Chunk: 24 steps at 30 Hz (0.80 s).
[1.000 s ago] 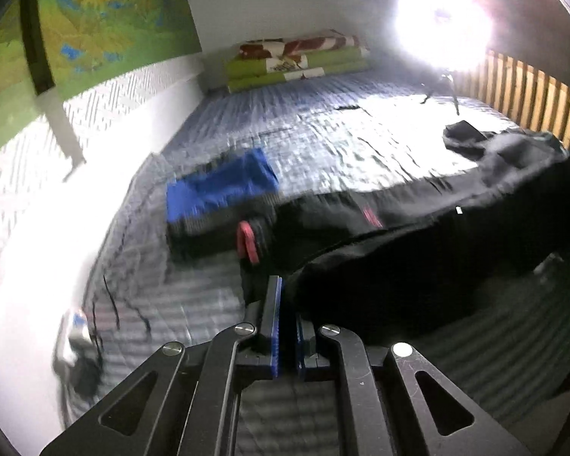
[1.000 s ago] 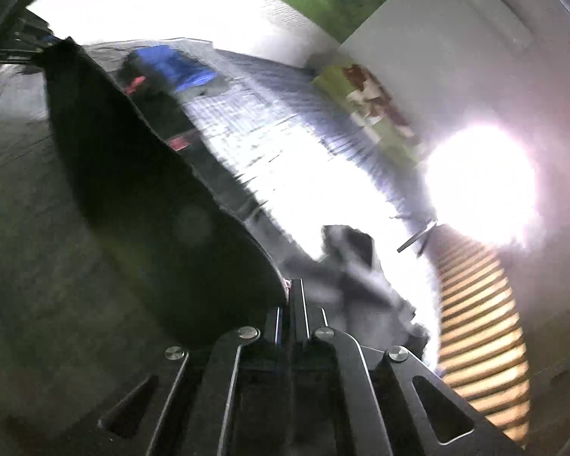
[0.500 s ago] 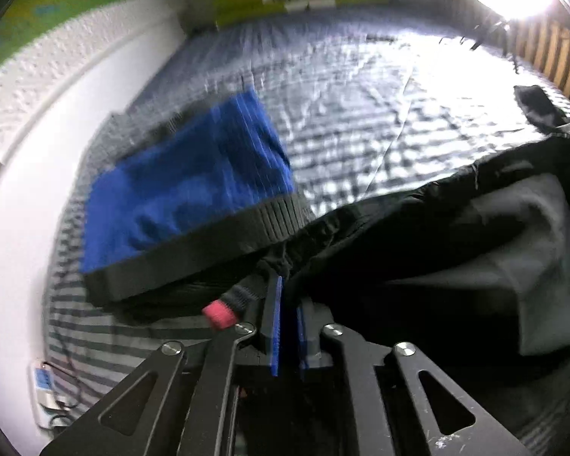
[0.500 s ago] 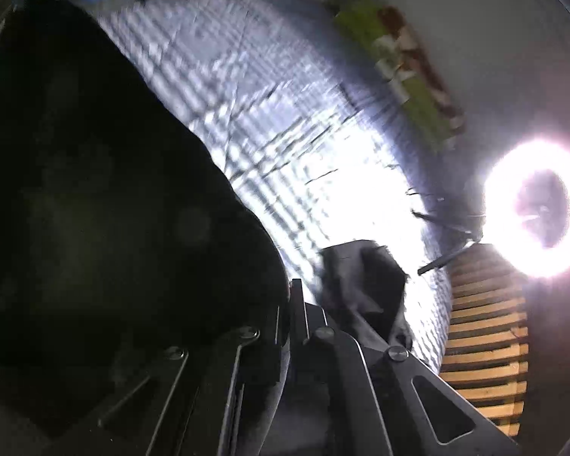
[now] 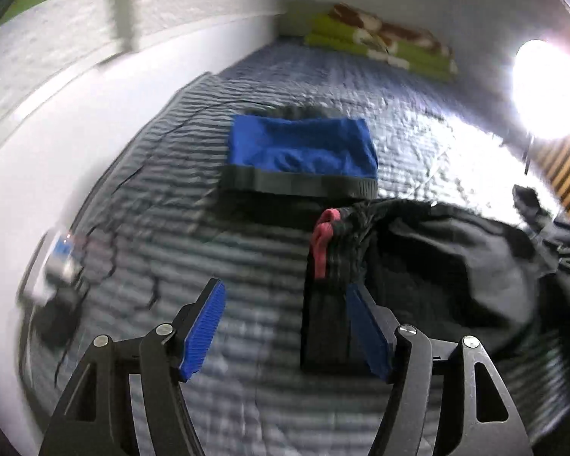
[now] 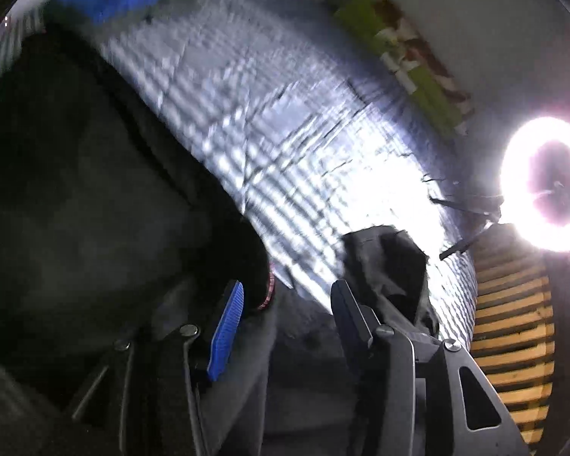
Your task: Fold large clothes
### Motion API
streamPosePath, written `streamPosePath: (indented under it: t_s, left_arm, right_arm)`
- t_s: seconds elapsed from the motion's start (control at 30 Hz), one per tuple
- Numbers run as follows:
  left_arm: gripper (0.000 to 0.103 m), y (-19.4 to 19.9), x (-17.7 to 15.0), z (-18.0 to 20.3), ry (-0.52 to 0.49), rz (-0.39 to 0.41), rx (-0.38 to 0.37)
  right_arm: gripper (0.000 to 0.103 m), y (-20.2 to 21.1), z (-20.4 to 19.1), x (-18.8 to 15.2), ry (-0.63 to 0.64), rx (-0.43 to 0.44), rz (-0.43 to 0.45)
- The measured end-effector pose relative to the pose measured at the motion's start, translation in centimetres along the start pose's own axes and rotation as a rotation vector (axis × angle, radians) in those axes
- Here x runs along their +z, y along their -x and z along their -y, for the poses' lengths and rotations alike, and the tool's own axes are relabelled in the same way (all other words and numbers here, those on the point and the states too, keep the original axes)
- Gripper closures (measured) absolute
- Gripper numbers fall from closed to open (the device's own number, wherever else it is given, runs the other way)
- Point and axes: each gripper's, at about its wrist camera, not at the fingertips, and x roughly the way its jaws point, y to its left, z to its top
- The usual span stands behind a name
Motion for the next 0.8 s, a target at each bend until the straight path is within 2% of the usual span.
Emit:
streamPosePath:
  t_s: [0.1,0.2,0.27,0.33,0.43,0.53,0.57,0.63,0.73,0.8]
  left_arm:
    - [0.032,6.0,-1.2,-0.6,0.067,0.057,-0.078]
    - [0.017,11.0,-1.2,-0.1,0.153,0.123,-0.247]
    - [0.007,12.8,-0.7,0.7,0.177,0.164,-0.305]
    - [0.007,12.7,0.2,1.7,0.173,0.186,-0.321]
    - [0.007,9.5,1.4,3.0,0.174,0.171,-0.278]
    - [0.007,3.9,1.6,4.4,0.098,0.076,-0.205]
    - [0.007,1.5,1.3,4.8,0.055,0.035,-0.151]
    - [0.007,-1.9,0.6,5.2,-0.003,-0.019,-0.098]
    - [0.007,-7.3,-0.6,4.6,-0.01,-0.11,-0.082]
    - [0.007,-9.6,-0.9,3.9,-0.006,-0.131,-0.065]
  right_arm:
    - [0.059,3.8,1.6,0.0,-0.071,0.049,0.074]
    - [0.059,8.2,2.5,-0.9,-0.157,0.104,0.159]
    - [0.059,10.2,3.0,-1.9,-0.223,0.152,0.204]
    - [0.059,12.2,3.2,-4.0,-0.289,0.188,0.227]
    - [0.059,13.0,3.6,-7.6,-0.346,0.156,0.217]
    - [0.058,12.2,6.4,-12.5,-0.468,0.126,0.148]
    - [0.058,11.8,7.3,-13.9,-0.506,0.11,0.131]
    - [0.058,11.1,8.9,-17.2,-0.568,0.096,0.082]
    - [0.058,9.9,9.9,-20.6,-0.611,0.088,0.019]
    - [0.058,9.0,10.1,-22.2,-0.651,0.119,-0.011]
